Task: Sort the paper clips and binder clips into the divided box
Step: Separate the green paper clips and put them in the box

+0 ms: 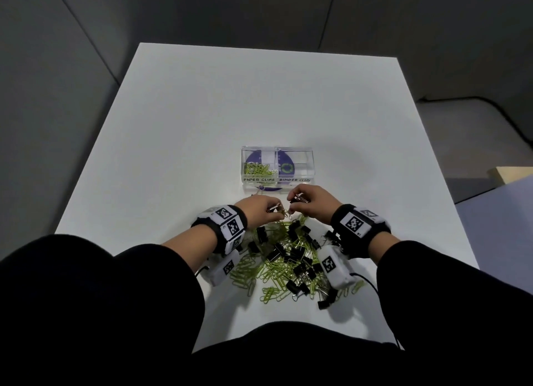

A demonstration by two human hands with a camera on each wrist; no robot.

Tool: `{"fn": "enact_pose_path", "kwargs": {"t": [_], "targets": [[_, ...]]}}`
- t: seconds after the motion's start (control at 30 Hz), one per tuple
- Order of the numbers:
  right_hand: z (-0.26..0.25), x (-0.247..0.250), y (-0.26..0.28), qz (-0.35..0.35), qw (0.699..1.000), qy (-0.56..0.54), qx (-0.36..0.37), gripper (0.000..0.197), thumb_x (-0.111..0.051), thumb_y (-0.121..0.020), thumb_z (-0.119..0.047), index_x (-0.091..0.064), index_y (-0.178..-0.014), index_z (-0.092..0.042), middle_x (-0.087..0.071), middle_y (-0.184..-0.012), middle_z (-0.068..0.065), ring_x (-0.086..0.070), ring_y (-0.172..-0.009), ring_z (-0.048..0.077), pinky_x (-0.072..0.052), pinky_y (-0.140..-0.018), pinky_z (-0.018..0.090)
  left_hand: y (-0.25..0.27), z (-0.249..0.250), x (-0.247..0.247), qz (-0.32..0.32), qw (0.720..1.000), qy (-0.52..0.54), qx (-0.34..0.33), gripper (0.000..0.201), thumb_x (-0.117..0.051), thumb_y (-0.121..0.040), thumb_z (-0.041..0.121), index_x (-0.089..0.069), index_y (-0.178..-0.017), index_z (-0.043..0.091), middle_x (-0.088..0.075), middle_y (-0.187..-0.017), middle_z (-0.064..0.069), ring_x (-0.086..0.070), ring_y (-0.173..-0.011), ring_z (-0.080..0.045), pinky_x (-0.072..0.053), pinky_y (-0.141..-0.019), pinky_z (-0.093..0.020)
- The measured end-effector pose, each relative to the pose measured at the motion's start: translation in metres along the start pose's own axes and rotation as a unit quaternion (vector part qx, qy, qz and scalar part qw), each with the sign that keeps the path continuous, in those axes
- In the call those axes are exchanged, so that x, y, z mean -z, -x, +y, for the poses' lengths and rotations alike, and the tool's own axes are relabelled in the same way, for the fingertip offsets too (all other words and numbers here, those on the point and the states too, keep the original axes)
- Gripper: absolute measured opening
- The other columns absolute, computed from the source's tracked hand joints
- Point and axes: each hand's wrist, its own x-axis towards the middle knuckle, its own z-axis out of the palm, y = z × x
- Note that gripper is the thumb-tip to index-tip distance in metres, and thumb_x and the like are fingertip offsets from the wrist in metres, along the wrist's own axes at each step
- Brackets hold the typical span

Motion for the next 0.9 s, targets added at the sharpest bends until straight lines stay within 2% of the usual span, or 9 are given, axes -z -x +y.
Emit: {"fn": "enact_pose_path", "kwargs": {"t": [0.07, 0.17, 0.3, 0.43, 0.6, 0.67, 0.73, 0.8, 0.9], "targets": [[0.002, 0.001, 0.002, -0.005, 0.999, 0.035, -0.004, 0.014, -0.061, -0.084, -0.004, -0.055, -0.086, -0.017, -0.06, -0.077, 0.001, -0.056, -0.065, 0.009, -0.043, -0.057, 0.018, 0.003, 0.002, 0.002, 0.019, 1.0, -0.009, 0.002, 0.032, -0.051, -0.093, 0.035, -0.06, -0.113, 0.012, -0.064, -0.11, -0.012, -0.05, -0.086, -0.017, -0.038, -0.077, -0.028], [0.005, 0.003, 0.005, -0.014, 0.997, 0.077, -0.023, 0.011, -0.057, -0.086, -0.005, -0.054, -0.089, -0.015, -0.058, -0.08, 0.002, -0.051, -0.062, 0.007, -0.04, -0.056, 0.017, 0.007, 0.003, 0.007, 0.019, 1.0, -0.014, 0.001, 0.034, -0.05, -0.094, 0.035, -0.059, -0.113, 0.009, -0.064, -0.108, -0.012, -0.053, -0.089, -0.022, -0.038, -0.076, -0.028], [0.008, 0.009, 0.014, -0.067, 0.986, 0.133, -0.071, 0.011, -0.05, -0.088, -0.006, -0.057, -0.093, -0.014, -0.053, -0.069, -0.005, -0.047, -0.06, 0.006, -0.038, -0.055, 0.018, 0.018, 0.004, 0.005, -0.082, 0.99, -0.117, -0.003, 0.035, -0.05, -0.093, 0.038, -0.06, -0.112, 0.01, -0.066, -0.113, -0.009, -0.054, -0.086, -0.018, -0.044, -0.08, -0.031], [0.011, 0.014, 0.026, -0.134, 0.962, 0.222, -0.084, 0.021, -0.049, -0.091, -0.012, -0.061, -0.107, -0.006, -0.056, -0.084, -0.002, -0.052, -0.07, 0.01, -0.039, -0.06, 0.016, 0.026, 0.004, -0.007, -0.137, 0.979, -0.151, -0.005, 0.042, -0.049, -0.093, 0.043, -0.059, -0.121, 0.013, -0.065, -0.118, -0.006, -0.06, -0.101, -0.021, -0.043, -0.082, -0.028], [0.018, 0.023, 0.022, -0.078, 0.974, 0.192, -0.09, 0.023, -0.05, -0.089, -0.006, -0.061, -0.11, -0.006, -0.057, -0.098, 0.005, -0.048, -0.061, 0.005, -0.041, -0.054, 0.013, 0.019, -0.007, 0.005, -0.024, 0.997, -0.067, 0.017, 0.039, -0.048, -0.094, 0.04, -0.057, -0.114, 0.008, -0.064, -0.111, -0.01, -0.052, -0.086, -0.015, -0.042, -0.077, -0.027], [0.017, 0.025, 0.017, -0.023, 0.982, 0.155, -0.102, 0.024, -0.053, -0.089, -0.006, -0.059, -0.112, -0.005, -0.055, -0.087, 0.0, -0.048, -0.058, 0.006, -0.039, -0.045, 0.009, 0.014, -0.016, 0.012, 0.022, 0.998, -0.029, 0.053, 0.036, -0.05, -0.094, 0.035, -0.056, -0.114, 0.006, -0.062, -0.111, -0.011, -0.051, -0.087, -0.017, -0.04, -0.077, -0.027], [0.015, 0.024, 0.01, 0.01, 0.987, 0.119, -0.112, 0.025, -0.055, -0.088, -0.005, -0.058, -0.114, -0.004, -0.052, -0.077, -0.004, -0.048, -0.056, 0.007, -0.04, -0.045, 0.014, 0.009, -0.027, 0.015, 0.046, 0.994, 0.023, 0.1, 0.029, -0.052, -0.093, 0.03, -0.057, -0.109, 0.006, -0.061, -0.106, -0.011, -0.051, -0.083, -0.017, -0.04, -0.072, -0.026], [0.014, 0.02, 0.004, 0.018, 0.989, 0.094, -0.113, 0.028, -0.056, -0.087, -0.005, -0.056, -0.115, -0.004, -0.054, -0.079, -0.002, -0.049, -0.057, 0.009, -0.04, -0.048, 0.018, 0.004, -0.037, 0.015, 0.065, 0.982, 0.092, 0.15, 0.013, -0.055, -0.091, 0.025, -0.056, -0.089, 0.012, -0.059, -0.085, -0.006, -0.05, -0.065, -0.015, -0.041, -0.057, -0.024], [0.012, 0.01, -0.002, 0.018, 0.994, 0.05, -0.097, 0.035, -0.058, -0.086, -0.004, -0.051, -0.121, -0.004, -0.061, -0.106, 0.016, -0.057, -0.072, 0.02, -0.048, -0.057, 0.021, -0.002, -0.048, 0.014, 0.1, 0.958, 0.185, 0.195, 0.028, -0.058, -0.09, 0.021, -0.047, -0.064, 0.017, -0.051, -0.062, -0.002, -0.044, -0.051, -0.014, -0.037, -0.05, -0.022]]}}
